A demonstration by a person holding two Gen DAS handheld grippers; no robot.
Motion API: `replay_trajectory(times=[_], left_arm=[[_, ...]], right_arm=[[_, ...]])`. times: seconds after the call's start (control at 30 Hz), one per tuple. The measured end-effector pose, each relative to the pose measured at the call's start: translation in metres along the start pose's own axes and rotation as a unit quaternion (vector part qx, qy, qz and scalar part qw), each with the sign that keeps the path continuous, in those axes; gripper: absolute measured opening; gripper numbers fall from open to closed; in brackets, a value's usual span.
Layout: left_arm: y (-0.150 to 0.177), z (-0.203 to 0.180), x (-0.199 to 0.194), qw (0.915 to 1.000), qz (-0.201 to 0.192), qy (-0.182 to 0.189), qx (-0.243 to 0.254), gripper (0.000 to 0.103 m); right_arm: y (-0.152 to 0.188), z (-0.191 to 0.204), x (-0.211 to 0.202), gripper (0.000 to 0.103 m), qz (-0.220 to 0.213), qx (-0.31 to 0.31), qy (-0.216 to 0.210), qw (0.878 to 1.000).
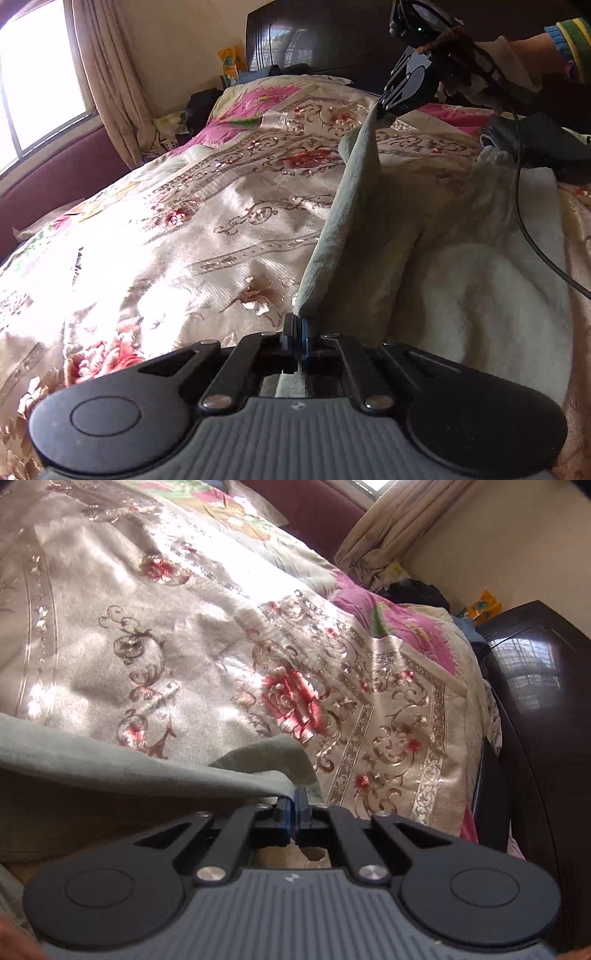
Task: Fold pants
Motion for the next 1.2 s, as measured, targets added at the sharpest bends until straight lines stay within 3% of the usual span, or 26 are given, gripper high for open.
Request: replay_trajectory(times=[0.13,0.27,0.4,0.5,0.63,0.87,0.93,1.0,1.07,1.2], left_arm=[[-0.032,-0.001,-0.039,0.9986,-0.034,-0.038,0.016,0.019],[-0.044,-0.036,-0.075,0.9963,-0.045,-0.039,0.062,0.019],[-0.016,-0.094,-0.068,0.9942,-0.003,0.011,0.107,0.019],[0.011,-0.133,-0.048,0.9897,0.039,0.044,0.130,0.019],[0.031,-0.153,-0.030,0.9861,0.076,0.057,0.136,0.019],[0.024,-0.149,-0.037,0.9861,0.076,0.061,0.135,0.019],[0.029,-0.153,-0.036,0.9847,0.084,0.064,0.139,0.019],[0.036,-0.157,-0.036,0.9826,0.092,0.060,0.149,0.020],[0.039,-0.158,-0.041,0.9824,0.092,0.056,0.153,0.020],[0.042,-0.157,-0.066,0.9844,0.089,0.075,0.131,0.021]], right_arm=[[-0.014,-0.041,-0.059,0.001,-0.058,0.036,0.032,0.997],[0.019,-0.074,-0.127,0.001,-0.085,0.055,0.050,0.994],[0.090,-0.065,-0.147,0.001,-0.042,0.070,0.044,0.996],[0.156,-0.030,-0.135,0.001,0.029,0.076,0.033,0.996],[0.206,0.003,-0.121,0.001,0.083,0.081,0.019,0.993],[0.212,-0.003,-0.137,0.002,0.069,0.086,0.013,0.994],[0.212,0.001,-0.138,0.002,0.069,0.063,0.015,0.996],[0.217,0.014,-0.137,0.007,0.091,0.030,-0.008,0.995],[0.221,0.022,-0.143,0.011,0.087,0.000,0.008,0.996],[0.227,0.002,-0.162,0.021,0.104,0.074,-0.003,0.992]])
Point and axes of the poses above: each gripper's, at about its wrist camera, not at the fingertips, and x roughly the way its jaws point, z to its left, y to its underside, the point moved 4 cm from there along x, roughly the way its jaws point, and after that the axes turned 9 degrees about y, right-handed, at the moved point
